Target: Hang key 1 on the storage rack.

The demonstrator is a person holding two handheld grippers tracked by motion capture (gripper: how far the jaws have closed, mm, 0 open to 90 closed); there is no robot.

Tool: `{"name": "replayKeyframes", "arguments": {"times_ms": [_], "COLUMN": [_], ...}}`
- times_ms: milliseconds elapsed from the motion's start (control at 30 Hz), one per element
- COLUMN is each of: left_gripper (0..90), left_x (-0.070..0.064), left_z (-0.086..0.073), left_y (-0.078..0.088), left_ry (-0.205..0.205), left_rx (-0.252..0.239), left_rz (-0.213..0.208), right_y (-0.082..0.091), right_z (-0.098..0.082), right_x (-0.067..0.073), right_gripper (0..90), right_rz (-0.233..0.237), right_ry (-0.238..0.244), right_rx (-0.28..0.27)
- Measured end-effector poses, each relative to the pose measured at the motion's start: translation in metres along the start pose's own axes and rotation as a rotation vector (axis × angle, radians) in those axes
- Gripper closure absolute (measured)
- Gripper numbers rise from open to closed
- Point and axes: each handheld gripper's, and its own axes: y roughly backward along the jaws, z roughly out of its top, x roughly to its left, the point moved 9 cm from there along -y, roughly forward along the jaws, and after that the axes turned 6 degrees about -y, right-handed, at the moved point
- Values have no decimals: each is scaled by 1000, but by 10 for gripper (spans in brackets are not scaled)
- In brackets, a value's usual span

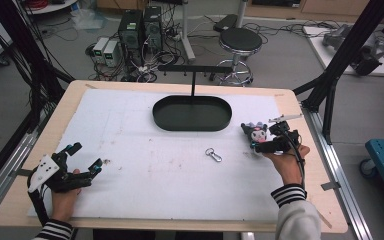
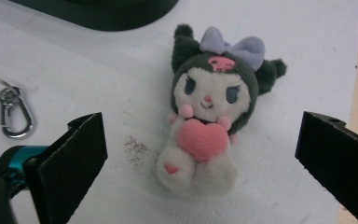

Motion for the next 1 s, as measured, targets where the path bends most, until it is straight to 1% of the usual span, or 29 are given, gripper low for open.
{"name": "replayKeyframes", "arguments": {"times_ms": [67, 100, 133, 333, 367, 400, 467, 567, 600, 700, 800, 833, 867, 1000], "left_gripper": [53, 53, 53, 53, 53, 52, 53, 53, 53, 52, 53, 53, 53, 53], "left_x": [0, 0, 0, 0, 0, 0, 0, 0, 0, 0, 0, 0, 0, 0], "left_z": [0, 0, 0, 0, 0, 0, 0, 0, 0, 0, 0, 0, 0, 0], "left_y": [0, 0, 0, 0, 0, 0, 0, 0, 0, 0, 0, 0, 0, 0], "left_ry": [-1, -1, 0, 1, 1, 1, 0, 1, 1, 0, 0, 0, 0, -1], "left_rx": [0, 0, 1, 1, 2, 2, 2, 1, 2, 1, 1, 1, 2, 2], "left_rz": [1, 1, 0, -1, -1, -1, -1, 0, -1, 0, 0, 0, 0, 0], "right_y": [-4, -4, -7, -16, -18, -19, -20, -23, -23, -25, -26, -26, -27, -29], "right_z": [-1, -1, -3, -7, -7, -8, -8, -10, -9, -9, -12, -12, -13, -15], "right_x": [-2, -2, -2, -3, -3, -3, -2, -1, -2, -2, -3, -3, -3, -3], "right_gripper": [15, 15, 58, 59, 63, 82, 147, 150, 152, 167, 225, 225, 263, 336], "right_rz": [-9, -9, 3, -9, -13, -16, -13, -29, -42, -44, -45, -45, -47, -44], "right_ry": [-1, -1, 4, 0, 6, 11, 24, 20, 22, 12, 13, 13, 5, 0], "right_rx": [18, 18, 41, 90, 96, 105, 118, 146, 142, 151, 174, 174, 182, 205]}}
